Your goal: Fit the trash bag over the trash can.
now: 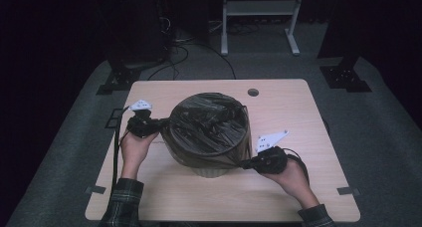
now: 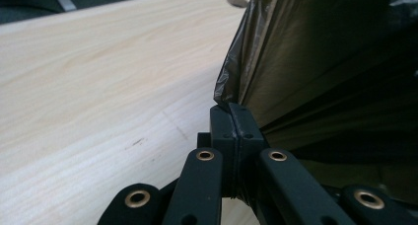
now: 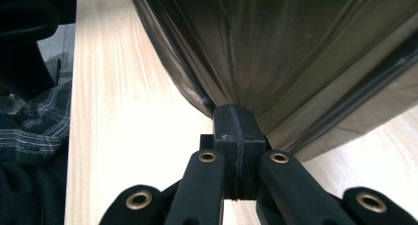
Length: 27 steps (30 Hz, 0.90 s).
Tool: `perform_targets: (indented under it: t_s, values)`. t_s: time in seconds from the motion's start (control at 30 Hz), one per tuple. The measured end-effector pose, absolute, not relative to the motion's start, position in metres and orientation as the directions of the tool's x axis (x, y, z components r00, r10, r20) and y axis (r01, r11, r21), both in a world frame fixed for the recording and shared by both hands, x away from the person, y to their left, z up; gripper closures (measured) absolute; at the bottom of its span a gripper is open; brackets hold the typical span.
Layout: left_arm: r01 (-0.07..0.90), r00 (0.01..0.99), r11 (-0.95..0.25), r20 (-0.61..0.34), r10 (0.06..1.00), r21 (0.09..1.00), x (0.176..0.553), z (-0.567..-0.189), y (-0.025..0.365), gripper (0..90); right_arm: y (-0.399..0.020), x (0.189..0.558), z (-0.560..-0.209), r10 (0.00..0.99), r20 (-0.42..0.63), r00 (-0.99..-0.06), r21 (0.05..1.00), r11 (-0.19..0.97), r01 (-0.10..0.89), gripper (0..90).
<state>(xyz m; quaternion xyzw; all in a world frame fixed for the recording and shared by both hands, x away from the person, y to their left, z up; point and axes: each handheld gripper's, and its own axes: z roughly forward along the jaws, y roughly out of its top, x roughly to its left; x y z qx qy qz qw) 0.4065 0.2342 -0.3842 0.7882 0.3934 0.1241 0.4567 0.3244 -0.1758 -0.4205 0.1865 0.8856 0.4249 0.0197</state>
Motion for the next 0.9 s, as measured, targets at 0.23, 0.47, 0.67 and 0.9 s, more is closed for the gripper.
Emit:
perform_targets:
  t_s: [0.23, 0.47, 0.67, 0.9]
  values:
    - [0.530, 0.652, -0.287, -0.167, 0.739, 0.798, 0.411, -0.397, 0.232, 89.8, -0.182, 0.330, -0.435, 0.374, 0.149, -0.915, 0.742, 0.570, 0.353, 90.0]
    - [0.544, 0.652, -0.297, -0.173, 0.738, 0.785, 0.414, -0.405, 0.227, 89.8, -0.184, 0.335, -0.446, 0.393, 0.153, -0.907, 0.721, 0.583, 0.374, 90.0]
    - [0.567, 0.648, -0.309, -0.181, 0.740, 0.764, 0.417, -0.416, 0.226, 89.8, -0.183, 0.337, -0.450, 0.402, 0.148, -0.904, 0.705, 0.597, 0.381, 90.0]
    - [0.592, 0.640, -0.315, -0.194, 0.744, 0.742, 0.421, -0.426, 0.225, 89.8, -0.183, 0.340, -0.455, 0.412, 0.153, -0.898, 0.689, 0.606, 0.396, 90.0]
